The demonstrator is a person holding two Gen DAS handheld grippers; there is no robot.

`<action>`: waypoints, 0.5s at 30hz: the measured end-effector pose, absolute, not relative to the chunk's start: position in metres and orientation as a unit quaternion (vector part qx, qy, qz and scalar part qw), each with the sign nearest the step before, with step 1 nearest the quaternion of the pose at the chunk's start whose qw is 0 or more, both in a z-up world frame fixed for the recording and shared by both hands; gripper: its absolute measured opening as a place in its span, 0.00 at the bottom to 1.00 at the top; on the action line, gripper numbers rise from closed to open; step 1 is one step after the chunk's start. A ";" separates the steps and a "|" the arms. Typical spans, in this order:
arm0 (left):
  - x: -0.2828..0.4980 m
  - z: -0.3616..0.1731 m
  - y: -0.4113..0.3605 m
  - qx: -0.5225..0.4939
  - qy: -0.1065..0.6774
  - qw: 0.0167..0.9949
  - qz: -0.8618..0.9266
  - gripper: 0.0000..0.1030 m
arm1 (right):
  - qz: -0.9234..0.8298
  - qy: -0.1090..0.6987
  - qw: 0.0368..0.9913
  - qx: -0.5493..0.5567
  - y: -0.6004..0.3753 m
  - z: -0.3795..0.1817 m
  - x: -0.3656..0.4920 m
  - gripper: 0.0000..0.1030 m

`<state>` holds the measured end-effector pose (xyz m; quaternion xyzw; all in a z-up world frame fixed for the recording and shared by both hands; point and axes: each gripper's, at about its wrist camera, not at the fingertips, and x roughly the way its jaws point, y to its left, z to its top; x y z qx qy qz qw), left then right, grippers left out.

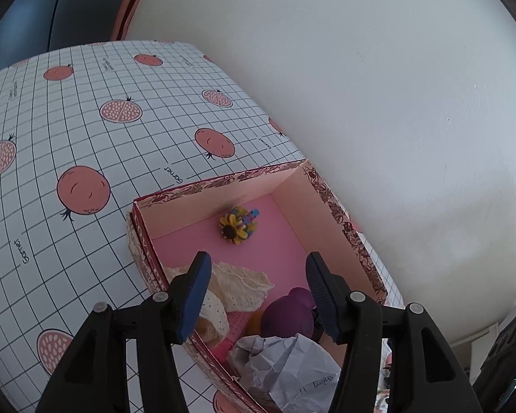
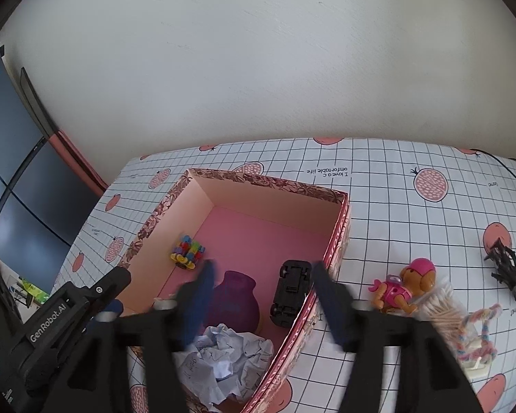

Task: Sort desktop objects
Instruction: 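Open both grippers to drop the block toy and car into the box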

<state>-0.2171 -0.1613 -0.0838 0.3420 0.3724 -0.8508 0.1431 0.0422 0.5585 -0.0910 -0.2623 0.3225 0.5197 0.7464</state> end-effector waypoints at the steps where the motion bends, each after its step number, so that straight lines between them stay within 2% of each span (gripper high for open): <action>1: -0.217 -0.083 -0.161 0.343 0.370 0.143 -0.851 0.57 | 0.519 0.321 0.748 -0.263 0.558 -0.091 0.042 0.67; 11: -0.218 -0.083 -0.159 0.353 0.356 0.151 -0.852 0.58 | 0.514 0.318 0.752 -0.261 0.556 -0.091 0.044 1.00; 15: -0.218 -0.082 -0.159 0.355 0.353 0.153 -0.852 0.58 | 0.512 0.317 0.754 -0.263 0.556 -0.091 0.045 1.00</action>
